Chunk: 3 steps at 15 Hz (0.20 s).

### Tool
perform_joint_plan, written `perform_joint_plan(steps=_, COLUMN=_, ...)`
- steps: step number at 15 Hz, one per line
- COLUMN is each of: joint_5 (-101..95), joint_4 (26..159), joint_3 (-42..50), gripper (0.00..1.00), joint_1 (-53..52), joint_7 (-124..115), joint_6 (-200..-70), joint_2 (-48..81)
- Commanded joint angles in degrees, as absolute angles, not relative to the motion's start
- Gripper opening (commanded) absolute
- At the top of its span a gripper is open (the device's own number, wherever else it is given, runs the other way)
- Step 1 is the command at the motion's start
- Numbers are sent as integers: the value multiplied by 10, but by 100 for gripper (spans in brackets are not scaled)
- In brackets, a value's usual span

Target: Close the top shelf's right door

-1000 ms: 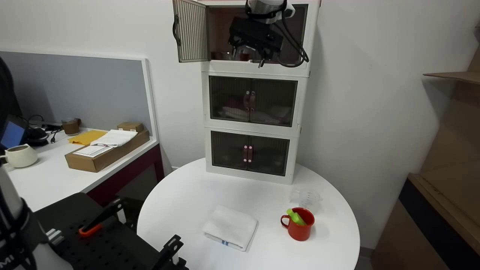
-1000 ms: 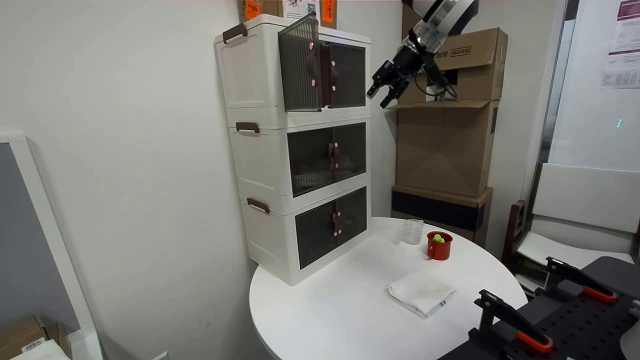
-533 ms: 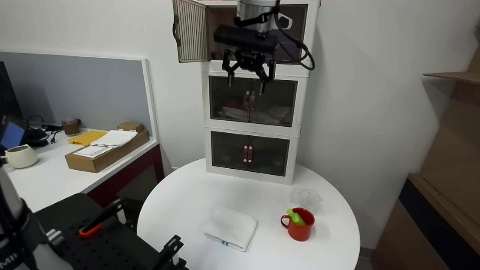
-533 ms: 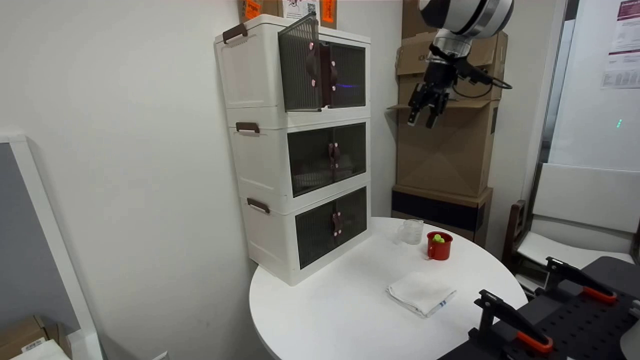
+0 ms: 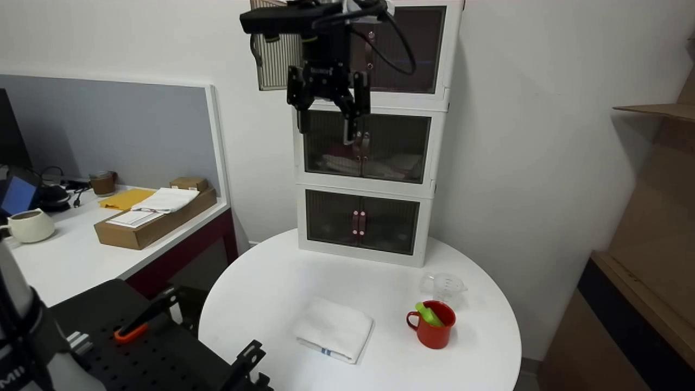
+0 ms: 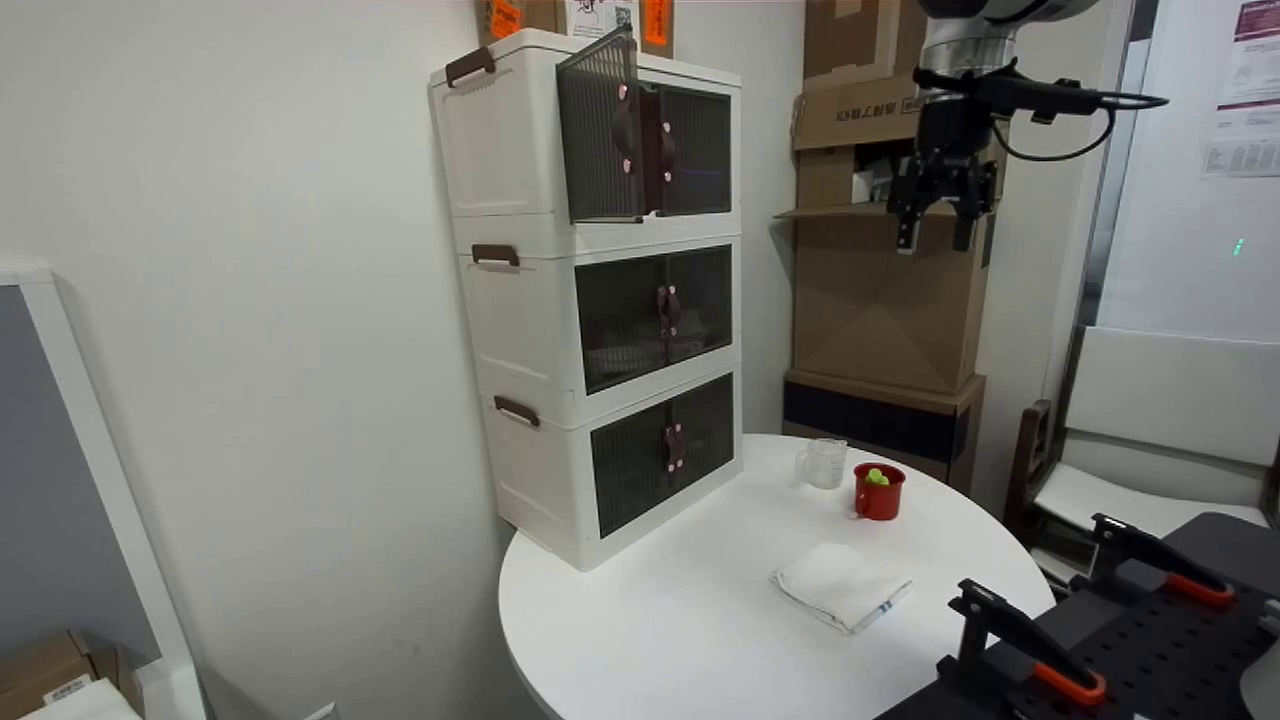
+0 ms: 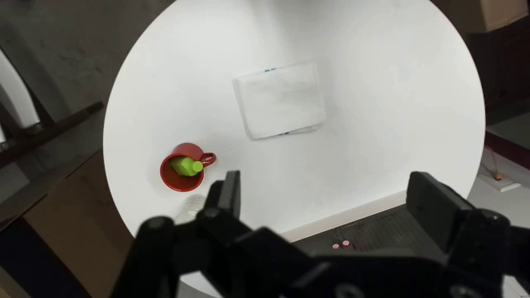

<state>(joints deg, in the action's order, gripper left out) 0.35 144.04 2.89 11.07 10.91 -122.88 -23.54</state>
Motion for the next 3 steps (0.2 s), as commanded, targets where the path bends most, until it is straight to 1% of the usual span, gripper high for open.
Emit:
perform_joint_plan(steps=1, joint_5=-6, joint_4=1444, joint_3=48, gripper=100, joint_1=91, joint_7=99, joint_6=-1226, joint_2=-244)
perform_joint_plan(steps=3, joint_5=-6, joint_4=1449, joint_3=48, gripper=100, joint_1=91, joint_7=96, joint_6=-1226, joint_2=-248)
